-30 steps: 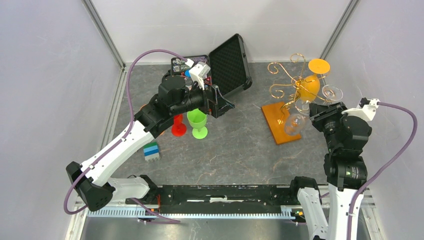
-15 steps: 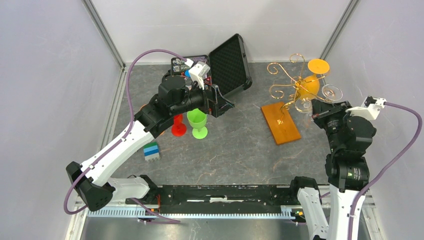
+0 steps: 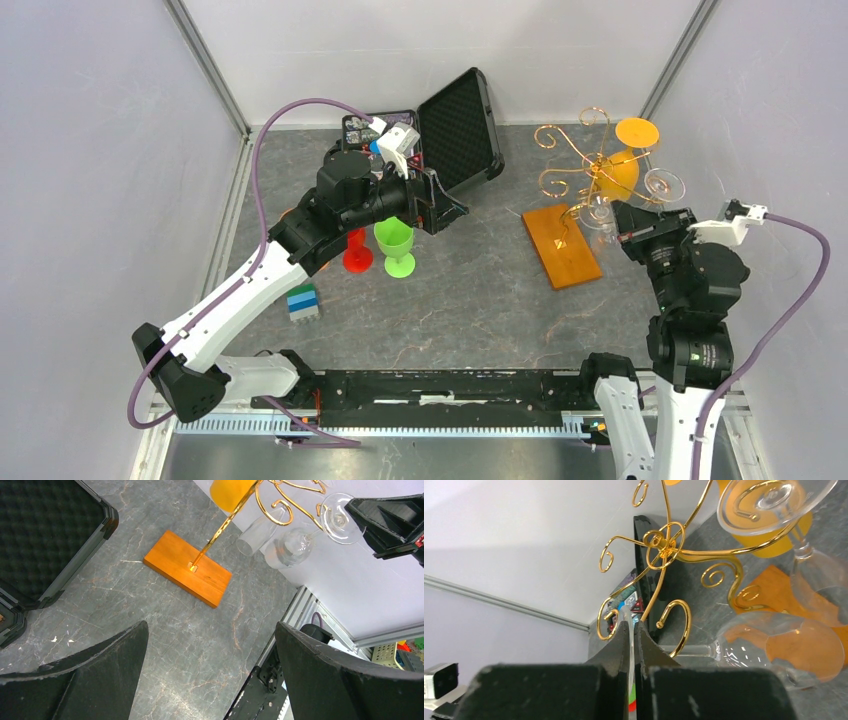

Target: Take the wine glass off the wine glass rack

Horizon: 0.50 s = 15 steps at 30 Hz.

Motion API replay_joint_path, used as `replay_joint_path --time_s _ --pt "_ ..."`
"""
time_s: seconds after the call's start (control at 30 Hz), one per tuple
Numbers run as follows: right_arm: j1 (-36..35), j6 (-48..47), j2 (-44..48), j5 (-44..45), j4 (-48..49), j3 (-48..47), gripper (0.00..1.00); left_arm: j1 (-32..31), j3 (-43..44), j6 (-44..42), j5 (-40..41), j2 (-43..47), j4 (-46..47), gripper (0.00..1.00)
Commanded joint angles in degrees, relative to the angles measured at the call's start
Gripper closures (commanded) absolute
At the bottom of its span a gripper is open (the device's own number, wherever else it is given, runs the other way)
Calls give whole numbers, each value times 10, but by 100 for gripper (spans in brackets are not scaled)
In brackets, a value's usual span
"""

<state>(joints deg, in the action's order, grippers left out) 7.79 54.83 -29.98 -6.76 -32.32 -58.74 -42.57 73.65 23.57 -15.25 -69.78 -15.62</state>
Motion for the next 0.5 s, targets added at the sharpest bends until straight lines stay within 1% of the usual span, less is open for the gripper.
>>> replay_joint_path --time_s 0.0,0.3,0.47 --pt "2 50 11 -26 90 27 100 0 6 6 1 8 36 0" --pt "2 89 7 -18 179 65 100 0 6 12 -6 10 45 0" --pt "2 81 -6 14 197 60 100 0 6 12 -8 11 45 0"
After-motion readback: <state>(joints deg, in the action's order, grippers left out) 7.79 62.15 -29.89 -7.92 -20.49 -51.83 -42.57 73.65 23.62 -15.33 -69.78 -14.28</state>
